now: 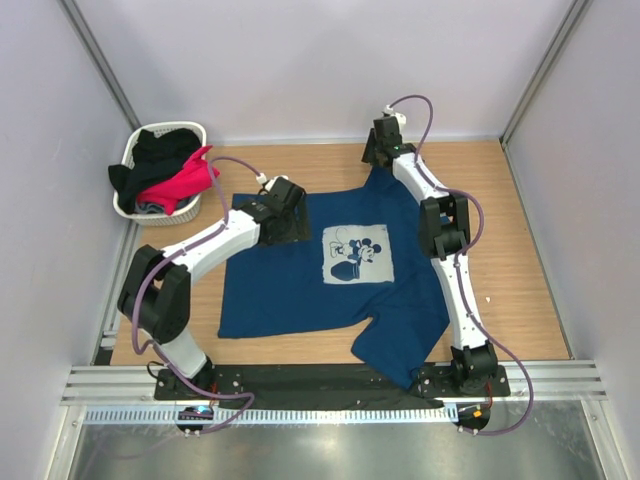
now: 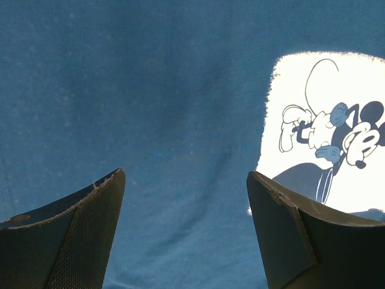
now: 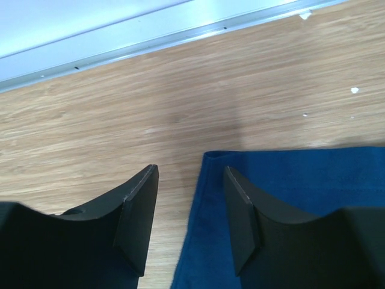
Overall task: Fold and stack the t-shirts
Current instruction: Flatten the tshirt out
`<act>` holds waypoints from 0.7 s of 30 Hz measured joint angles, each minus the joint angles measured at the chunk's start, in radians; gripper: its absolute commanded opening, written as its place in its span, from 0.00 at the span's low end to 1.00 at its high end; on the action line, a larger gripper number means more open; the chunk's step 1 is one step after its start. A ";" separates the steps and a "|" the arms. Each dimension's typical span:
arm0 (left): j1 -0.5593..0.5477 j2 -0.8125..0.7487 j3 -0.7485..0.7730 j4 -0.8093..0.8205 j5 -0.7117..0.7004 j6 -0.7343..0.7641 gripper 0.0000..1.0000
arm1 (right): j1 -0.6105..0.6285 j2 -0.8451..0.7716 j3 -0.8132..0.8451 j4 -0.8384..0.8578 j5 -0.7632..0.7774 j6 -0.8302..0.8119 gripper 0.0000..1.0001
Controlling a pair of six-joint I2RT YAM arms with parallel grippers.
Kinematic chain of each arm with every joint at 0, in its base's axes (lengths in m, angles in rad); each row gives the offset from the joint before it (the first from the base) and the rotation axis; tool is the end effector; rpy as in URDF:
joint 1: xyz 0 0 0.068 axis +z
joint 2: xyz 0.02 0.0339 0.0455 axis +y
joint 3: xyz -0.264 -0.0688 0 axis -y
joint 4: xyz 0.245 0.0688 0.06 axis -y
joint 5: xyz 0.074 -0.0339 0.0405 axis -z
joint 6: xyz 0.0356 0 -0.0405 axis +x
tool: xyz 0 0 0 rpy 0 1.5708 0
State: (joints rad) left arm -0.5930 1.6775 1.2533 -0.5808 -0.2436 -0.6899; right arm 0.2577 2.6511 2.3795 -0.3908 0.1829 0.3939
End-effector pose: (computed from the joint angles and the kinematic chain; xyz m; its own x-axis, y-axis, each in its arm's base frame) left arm 0.2986 -0.1909 0.2382 -0.8169 -0.1943 -0.5431 -0.1099 0.9767 -0.1842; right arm 0.5731 0.1443 0.1629 -0.5921 0.2342 -0.7711 0.1249 0.9719 0.1993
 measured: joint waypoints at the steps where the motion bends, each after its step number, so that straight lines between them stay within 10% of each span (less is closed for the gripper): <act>1: 0.000 -0.002 -0.002 0.000 0.000 0.000 0.83 | 0.004 0.005 0.008 0.000 0.003 0.000 0.52; 10: 0.000 -0.008 -0.042 -0.017 -0.006 -0.001 0.83 | 0.016 0.042 0.052 -0.007 0.029 0.000 0.50; 21: 0.010 -0.018 -0.045 -0.019 -0.007 -0.002 0.83 | 0.024 0.058 0.065 0.005 0.020 -0.010 0.23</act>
State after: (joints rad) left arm -0.5827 1.6596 1.2083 -0.5995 -0.2508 -0.6914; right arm 0.2813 2.7090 2.4447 -0.3862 0.2031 0.3840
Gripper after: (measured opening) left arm 0.831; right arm 0.257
